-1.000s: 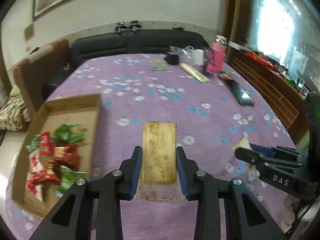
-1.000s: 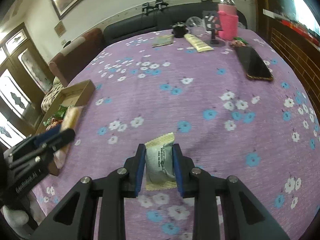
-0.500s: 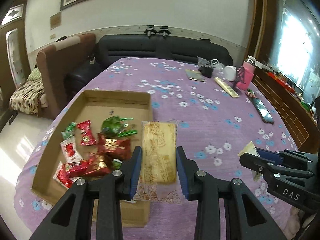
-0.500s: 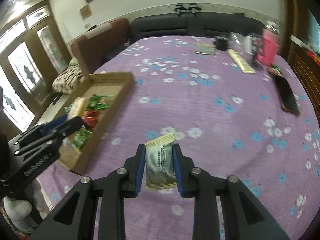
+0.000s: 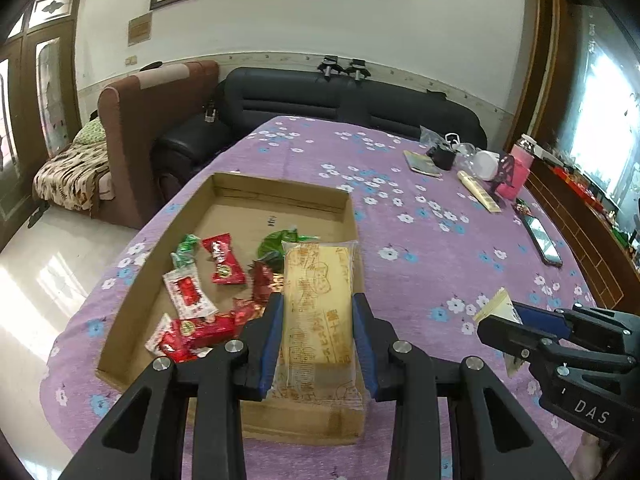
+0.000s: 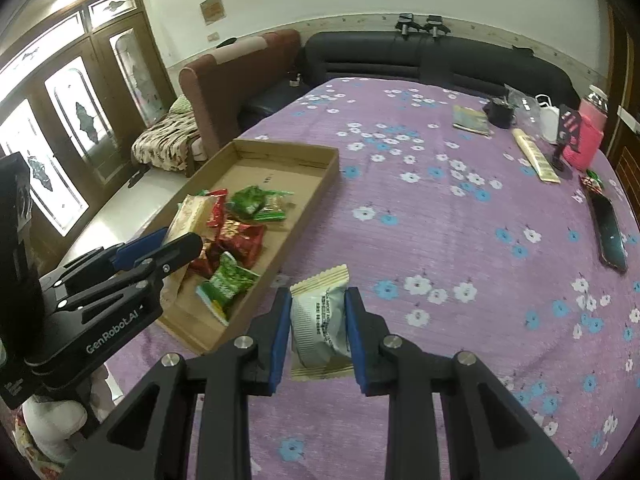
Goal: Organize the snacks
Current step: 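Carry the tan cake packet with the left gripper while the right carries the white candy toward the box, then lower the tan cake packet with the left gripper while the right lowers the white candy into the box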
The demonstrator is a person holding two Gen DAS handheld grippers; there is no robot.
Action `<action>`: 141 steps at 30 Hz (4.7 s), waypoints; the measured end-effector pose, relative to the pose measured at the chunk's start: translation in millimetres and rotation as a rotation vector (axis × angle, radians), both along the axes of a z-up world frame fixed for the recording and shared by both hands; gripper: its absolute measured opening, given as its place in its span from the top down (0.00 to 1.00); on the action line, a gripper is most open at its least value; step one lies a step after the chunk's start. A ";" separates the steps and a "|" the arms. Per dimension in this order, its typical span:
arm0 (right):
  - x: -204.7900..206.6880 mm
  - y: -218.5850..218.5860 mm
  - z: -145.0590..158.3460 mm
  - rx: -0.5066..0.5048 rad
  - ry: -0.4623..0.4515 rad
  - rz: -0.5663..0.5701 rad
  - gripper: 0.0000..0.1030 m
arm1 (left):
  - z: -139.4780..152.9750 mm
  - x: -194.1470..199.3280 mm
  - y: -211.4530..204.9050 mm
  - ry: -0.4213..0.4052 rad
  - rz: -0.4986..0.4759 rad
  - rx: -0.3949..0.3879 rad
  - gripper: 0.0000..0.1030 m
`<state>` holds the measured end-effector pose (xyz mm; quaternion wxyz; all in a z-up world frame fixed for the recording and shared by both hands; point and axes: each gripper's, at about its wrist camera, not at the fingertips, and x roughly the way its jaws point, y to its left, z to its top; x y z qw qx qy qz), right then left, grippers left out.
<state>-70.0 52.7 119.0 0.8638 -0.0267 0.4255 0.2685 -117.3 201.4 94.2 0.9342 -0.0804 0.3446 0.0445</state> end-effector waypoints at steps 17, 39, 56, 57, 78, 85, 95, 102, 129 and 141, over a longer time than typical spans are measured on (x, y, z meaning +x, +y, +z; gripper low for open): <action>-9.3 35.7 13.0 0.017 -0.007 0.082 0.74 | 25.0 -14.1 35.5 -0.053 0.062 0.010 0.66; -13.4 79.1 29.4 0.090 -0.012 0.195 0.74 | 64.7 -24.6 58.9 -0.108 0.065 0.138 0.66; 0.5 99.1 15.6 0.039 -0.003 0.193 0.74 | 50.7 10.4 75.6 -0.051 0.078 0.227 0.66; 3.8 101.5 15.7 0.034 -0.007 0.192 0.74 | 49.4 14.6 78.2 -0.045 0.078 0.226 0.66; 72.4 121.8 -0.3 0.041 0.032 0.120 0.74 | 13.6 82.6 105.0 0.061 0.055 0.166 0.66; 90.5 126.4 -7.3 0.034 0.036 0.110 0.74 | 0.8 98.0 115.2 0.091 0.055 0.120 0.66; 122.1 135.9 -20.2 0.008 0.059 0.082 0.74 | -4.4 116.5 118.0 0.117 0.039 0.093 0.66; 125.6 134.8 -21.8 0.022 0.072 0.074 0.74 | -0.6 112.2 116.6 0.098 0.048 0.098 0.66; 37.8 106.6 -22.5 0.037 0.059 0.135 0.74 | 0.5 7.5 88.8 0.030 0.118 0.078 0.66; 32.5 105.3 -17.0 0.042 0.045 0.132 0.74 | -4.2 -0.5 96.7 0.041 0.141 0.073 0.66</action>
